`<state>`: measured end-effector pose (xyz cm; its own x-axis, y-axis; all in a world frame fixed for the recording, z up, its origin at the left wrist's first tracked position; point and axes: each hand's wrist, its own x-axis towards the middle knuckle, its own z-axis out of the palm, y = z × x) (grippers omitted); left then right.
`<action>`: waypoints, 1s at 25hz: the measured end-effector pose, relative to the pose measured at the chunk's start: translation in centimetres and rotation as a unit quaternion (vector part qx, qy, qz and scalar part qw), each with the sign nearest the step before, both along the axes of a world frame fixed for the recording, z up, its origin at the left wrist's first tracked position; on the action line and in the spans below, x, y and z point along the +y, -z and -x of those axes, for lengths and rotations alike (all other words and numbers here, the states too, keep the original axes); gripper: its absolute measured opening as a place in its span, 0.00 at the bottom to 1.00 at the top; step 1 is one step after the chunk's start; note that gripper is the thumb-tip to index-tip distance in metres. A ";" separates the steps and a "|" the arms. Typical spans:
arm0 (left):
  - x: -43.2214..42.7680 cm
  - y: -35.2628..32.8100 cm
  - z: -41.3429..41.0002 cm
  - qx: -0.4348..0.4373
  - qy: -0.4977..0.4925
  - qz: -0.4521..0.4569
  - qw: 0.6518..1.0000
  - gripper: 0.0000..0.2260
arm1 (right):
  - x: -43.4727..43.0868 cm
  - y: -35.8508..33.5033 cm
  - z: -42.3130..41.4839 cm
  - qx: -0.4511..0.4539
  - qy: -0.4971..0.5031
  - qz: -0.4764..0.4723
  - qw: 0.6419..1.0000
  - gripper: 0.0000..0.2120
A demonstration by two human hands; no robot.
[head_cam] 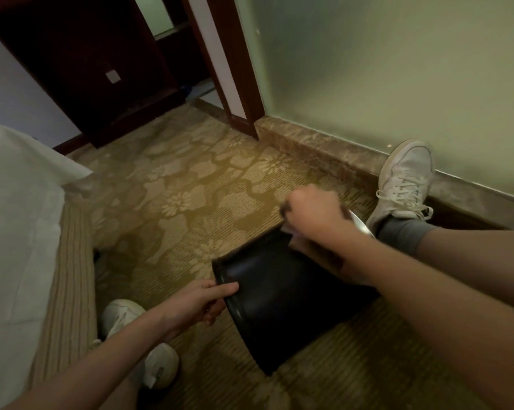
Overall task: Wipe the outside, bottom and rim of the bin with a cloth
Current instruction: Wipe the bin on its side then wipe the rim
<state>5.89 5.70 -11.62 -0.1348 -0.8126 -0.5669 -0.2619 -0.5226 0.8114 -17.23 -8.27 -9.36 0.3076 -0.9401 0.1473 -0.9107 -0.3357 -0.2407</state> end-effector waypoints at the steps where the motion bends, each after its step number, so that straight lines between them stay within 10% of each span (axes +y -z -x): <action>1: 0.0 -0.1 0.0 0.001 0.004 0.000 1.000 0.17 | -1.0 -0.2 1.6 0.012 0.028 -0.012 0.999 0.07; 7: -0.2 0.0 0.3 -0.023 -0.031 0.022 0.999 0.19 | 2.5 -0.8 -5.0 -0.112 -0.068 0.054 0.990 0.09; 11: -0.1 0.6 0.2 -0.009 -0.051 0.028 0.998 0.17 | 6.7 0.4 -10.6 -0.036 -0.187 0.022 0.981 0.07; 18: 0.2 0.4 0.1 -0.009 0.009 0.017 1.000 0.20 | -2.1 0.1 2.8 0.011 0.034 -0.002 0.999 0.07; 21: 0.5 0.2 0.4 -0.033 0.026 0.036 0.998 0.22 | -4.7 1.0 5.9 -0.122 0.091 -0.129 0.980 0.10; 25: 0.7 -0.5 0.4 -0.073 0.036 0.069 0.994 0.23 | -6.0 0.8 5.8 -0.394 0.164 -0.281 0.860 0.15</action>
<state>5.53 6.37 -11.16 -0.1196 -0.8756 -0.4680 -0.4155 -0.3840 0.8246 -23.03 -14.32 -10.16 0.0252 -0.9482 -0.3166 -0.4133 0.2785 -0.8670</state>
